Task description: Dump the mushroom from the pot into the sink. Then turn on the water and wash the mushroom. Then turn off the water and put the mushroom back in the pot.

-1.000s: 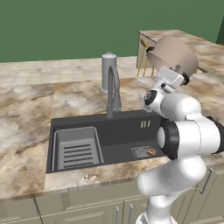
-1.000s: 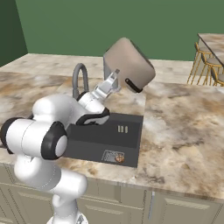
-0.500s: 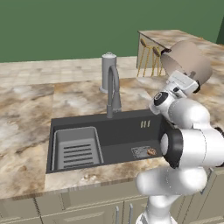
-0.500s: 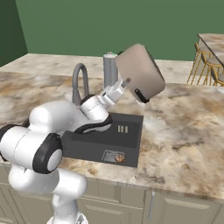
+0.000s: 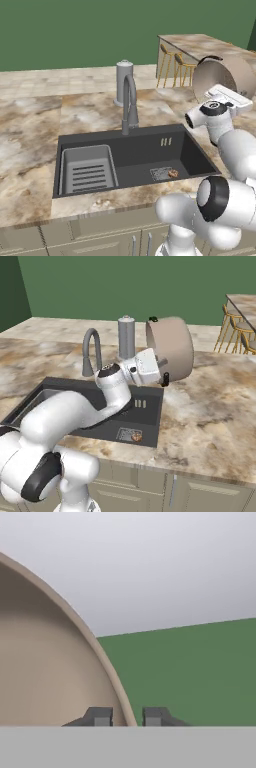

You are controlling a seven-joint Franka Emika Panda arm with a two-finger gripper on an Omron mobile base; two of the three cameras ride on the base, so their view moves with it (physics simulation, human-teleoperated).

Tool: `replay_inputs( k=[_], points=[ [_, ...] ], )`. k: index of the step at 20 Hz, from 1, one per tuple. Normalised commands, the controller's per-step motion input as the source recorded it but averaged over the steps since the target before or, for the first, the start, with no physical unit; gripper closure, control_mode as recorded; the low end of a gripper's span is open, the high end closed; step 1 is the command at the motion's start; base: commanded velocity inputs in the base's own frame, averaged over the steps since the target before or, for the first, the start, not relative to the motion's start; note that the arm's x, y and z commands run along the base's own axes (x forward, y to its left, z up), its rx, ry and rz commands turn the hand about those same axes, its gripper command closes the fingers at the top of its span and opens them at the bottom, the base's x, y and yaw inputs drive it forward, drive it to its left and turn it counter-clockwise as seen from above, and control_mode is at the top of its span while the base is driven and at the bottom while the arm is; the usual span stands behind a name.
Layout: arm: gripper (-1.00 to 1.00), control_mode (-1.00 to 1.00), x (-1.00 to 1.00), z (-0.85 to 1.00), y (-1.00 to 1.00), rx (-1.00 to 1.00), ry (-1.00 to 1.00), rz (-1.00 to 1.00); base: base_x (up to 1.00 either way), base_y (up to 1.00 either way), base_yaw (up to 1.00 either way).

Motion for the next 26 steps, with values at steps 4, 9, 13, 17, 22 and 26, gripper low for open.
replay_inputs(
  k=[4,9,13,17,22,26],
  points=[
    [1.0,-1.0,-0.49,0.0,-0.32,0.44,0.04,0.09,0.0,0.0,0.0],
    [1.0,-1.0,-0.52,-0.09,-0.26,0.25,0.05,0.0,0.0,0.0,0.0],
    [1.0,-1.0,-0.11,-0.55,-0.06,0.02,0.25,0.0,0.0,0.0,0.0],
    [1.0,-1.0,-0.07,-0.25,-0.07,0.36,0.0,0.0,0.0,0.0,0.0],
    [1.0,-1.0,-0.21,-0.1,0.0,0.45,0.01,0.0,0.0,0.0,0.0],
    [1.0,-1.0,-0.13,0.07,-0.08,0.44,0.1,0.0,0.0,0.0,0.0]
  ],
)
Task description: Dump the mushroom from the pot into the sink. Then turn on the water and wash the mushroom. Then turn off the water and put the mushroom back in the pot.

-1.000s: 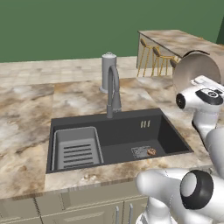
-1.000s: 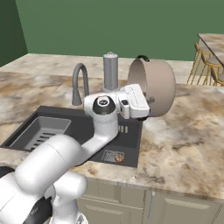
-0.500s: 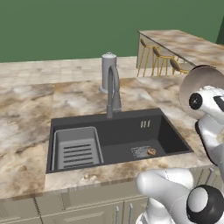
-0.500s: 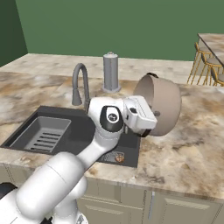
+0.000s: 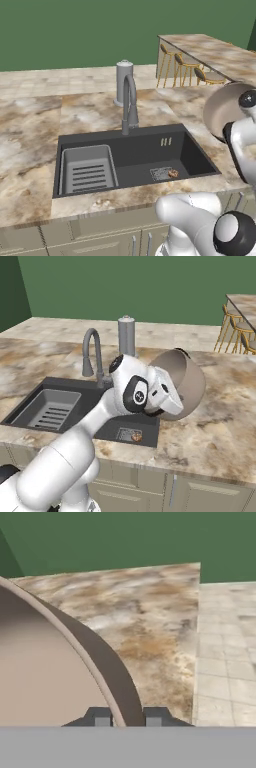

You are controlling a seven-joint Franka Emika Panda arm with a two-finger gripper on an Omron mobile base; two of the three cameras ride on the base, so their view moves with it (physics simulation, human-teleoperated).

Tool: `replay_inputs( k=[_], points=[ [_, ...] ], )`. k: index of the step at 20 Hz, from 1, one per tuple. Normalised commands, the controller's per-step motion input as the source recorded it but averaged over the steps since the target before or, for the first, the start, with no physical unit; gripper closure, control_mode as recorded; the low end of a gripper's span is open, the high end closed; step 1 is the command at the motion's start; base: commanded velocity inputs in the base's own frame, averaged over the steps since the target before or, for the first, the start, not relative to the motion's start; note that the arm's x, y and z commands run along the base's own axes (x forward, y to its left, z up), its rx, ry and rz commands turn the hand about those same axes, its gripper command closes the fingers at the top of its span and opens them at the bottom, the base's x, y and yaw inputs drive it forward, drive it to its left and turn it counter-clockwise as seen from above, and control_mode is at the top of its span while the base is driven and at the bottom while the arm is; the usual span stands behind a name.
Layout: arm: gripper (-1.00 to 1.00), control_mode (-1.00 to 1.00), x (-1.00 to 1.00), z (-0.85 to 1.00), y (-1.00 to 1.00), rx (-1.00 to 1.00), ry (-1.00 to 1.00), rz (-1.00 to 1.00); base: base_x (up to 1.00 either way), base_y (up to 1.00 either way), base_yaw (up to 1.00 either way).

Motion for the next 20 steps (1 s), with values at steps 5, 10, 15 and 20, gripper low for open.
replay_inputs(
  k=[5,10,15,20],
  points=[
    [1.0,-1.0,-0.07,0.03,-0.19,0.34,0.11,0.0,0.0,0.0,0.0],
    [1.0,-1.0,-0.03,-0.01,-0.12,0.25,0.15,-0.09,0.0,0.0,0.0],
    [1.0,-1.0,-0.12,-0.24,0.0,0.21,0.04,-0.25,0.0,0.0,0.0],
    [1.0,-1.0,-0.22,-0.44,0.0,0.22,0.0,-0.33,0.0,0.0,0.0]
  ],
)
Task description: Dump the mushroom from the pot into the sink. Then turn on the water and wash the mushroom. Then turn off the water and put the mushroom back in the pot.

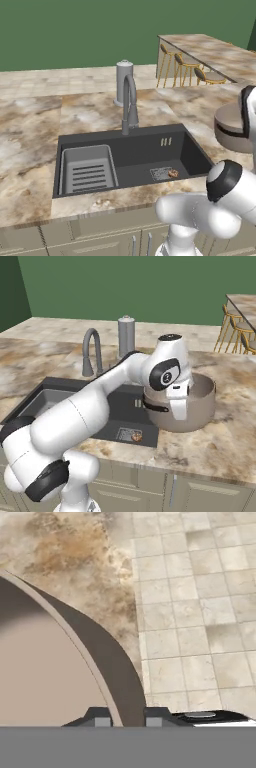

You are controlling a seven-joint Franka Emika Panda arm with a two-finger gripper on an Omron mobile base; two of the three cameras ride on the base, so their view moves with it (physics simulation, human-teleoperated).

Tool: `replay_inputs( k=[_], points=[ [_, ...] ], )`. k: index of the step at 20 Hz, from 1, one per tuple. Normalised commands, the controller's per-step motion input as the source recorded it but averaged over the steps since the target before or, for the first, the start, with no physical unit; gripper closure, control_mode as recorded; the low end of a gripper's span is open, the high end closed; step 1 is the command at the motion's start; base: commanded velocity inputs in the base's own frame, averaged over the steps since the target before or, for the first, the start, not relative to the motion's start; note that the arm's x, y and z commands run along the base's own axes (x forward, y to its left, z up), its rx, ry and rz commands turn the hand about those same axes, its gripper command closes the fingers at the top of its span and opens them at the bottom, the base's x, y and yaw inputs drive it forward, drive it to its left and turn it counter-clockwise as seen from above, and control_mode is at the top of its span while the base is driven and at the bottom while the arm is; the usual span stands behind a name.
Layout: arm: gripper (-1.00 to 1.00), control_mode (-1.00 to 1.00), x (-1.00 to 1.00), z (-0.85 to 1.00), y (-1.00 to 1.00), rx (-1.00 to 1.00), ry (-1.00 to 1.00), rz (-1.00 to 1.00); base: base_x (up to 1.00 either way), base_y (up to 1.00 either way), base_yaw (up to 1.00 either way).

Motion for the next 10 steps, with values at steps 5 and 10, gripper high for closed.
replay_inputs(
  k=[5,10],
  points=[
    [1.0,-1.0,-0.24,-0.47,0.0,0.21,-0.01,-0.3,0.0,0.0,0.0],
    [1.0,-1.0,-0.12,-0.31,0.0,0.15,-0.14,-0.21,0.0,0.0,0.0]
  ],
)
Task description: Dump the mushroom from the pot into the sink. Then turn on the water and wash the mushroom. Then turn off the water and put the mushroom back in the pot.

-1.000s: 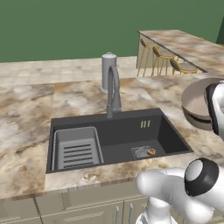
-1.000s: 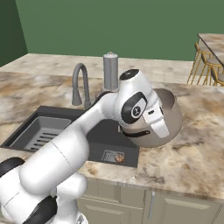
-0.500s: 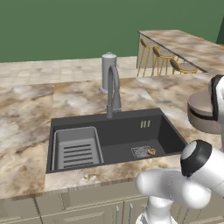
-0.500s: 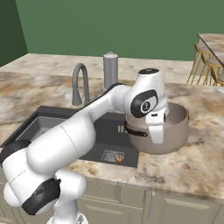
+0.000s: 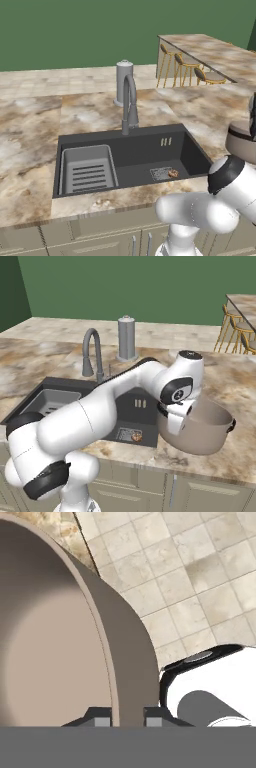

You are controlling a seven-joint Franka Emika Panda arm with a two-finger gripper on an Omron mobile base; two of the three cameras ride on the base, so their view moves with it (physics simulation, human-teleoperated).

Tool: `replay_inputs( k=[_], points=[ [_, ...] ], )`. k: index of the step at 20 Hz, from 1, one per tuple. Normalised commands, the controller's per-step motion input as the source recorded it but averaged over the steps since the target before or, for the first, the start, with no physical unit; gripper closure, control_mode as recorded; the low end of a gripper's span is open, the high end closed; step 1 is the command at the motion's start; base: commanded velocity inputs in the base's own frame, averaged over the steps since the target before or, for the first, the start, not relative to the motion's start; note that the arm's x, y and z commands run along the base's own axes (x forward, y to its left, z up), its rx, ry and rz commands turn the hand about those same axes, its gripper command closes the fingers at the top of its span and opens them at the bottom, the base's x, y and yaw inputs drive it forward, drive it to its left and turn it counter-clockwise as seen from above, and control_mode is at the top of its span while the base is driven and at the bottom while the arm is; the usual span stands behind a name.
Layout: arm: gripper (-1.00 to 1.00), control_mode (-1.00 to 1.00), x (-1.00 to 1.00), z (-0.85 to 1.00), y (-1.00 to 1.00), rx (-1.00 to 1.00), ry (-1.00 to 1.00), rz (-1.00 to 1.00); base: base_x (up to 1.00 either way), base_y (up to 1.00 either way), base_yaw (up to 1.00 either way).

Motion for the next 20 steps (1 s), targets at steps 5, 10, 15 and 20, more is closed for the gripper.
replay_inputs(
  k=[5,10,15,20],
  points=[
    [1.0,-1.0,0.0,-0.19,0.08,0.09,-0.16,-0.05,0.0,0.0,0.0],
    [1.0,-1.0,0.02,-0.11,0.24,0.0,-0.18,0.02,0.0,0.0,0.0],
    [1.0,-1.0,0.01,-0.12,0.09,-0.05,-0.01,0.01,0.0,0.0,0.0],
    [1.0,-1.0,0.16,-0.23,0.0,-0.07,0.0,0.0,0.0,0.0,0.0]
  ],
)
